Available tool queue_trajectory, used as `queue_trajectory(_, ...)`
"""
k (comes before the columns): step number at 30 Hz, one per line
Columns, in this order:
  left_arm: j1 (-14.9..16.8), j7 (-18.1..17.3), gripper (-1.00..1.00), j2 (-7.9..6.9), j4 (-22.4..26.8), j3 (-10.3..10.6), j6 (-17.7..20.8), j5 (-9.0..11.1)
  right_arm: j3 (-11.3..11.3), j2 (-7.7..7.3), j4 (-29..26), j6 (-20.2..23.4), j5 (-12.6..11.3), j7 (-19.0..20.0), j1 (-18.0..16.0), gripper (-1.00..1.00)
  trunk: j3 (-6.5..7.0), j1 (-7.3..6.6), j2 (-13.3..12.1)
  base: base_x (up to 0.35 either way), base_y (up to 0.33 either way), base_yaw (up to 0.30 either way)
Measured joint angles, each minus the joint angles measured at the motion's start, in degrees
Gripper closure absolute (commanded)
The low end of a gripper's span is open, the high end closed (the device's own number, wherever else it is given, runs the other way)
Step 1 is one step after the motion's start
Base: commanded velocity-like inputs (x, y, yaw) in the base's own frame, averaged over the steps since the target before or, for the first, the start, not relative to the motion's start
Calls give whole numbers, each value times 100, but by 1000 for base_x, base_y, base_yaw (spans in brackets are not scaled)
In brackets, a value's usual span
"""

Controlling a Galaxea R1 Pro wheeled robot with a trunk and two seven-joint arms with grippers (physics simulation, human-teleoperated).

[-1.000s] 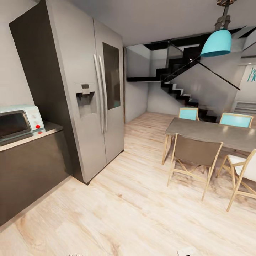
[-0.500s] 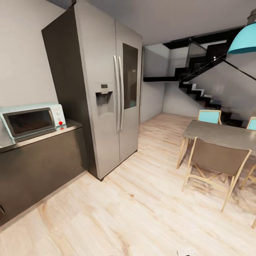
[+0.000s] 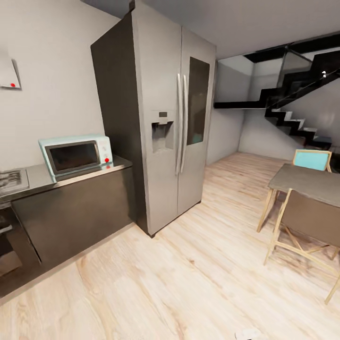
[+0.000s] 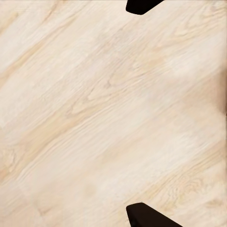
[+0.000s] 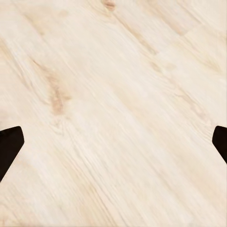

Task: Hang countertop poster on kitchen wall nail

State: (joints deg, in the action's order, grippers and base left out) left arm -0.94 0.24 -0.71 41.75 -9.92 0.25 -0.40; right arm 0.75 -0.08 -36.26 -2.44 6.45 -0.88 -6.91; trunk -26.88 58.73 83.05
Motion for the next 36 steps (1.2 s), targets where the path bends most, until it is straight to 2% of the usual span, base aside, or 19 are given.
queue_trajectory(13, 0, 0, -100, 0, 0, -7, 2, 0, 5, 15, 7, 0, -2, 0, 0, -100, 0, 0, 0, 0, 0, 293)
queue_trajectory(23, 0, 8, -100, 0, 1, -11, 7, 0, 1, 4, -1, 1, -7, 8, 0, -100, 0, 0, 0, 0, -196, 116)
queue_trajectory(36, 0, 8, -100, 0, 8, -25, 7, 0, 7, 16, 2, 0, -10, 0, 0, -100, 0, 0, 0, 0, -25, 270)
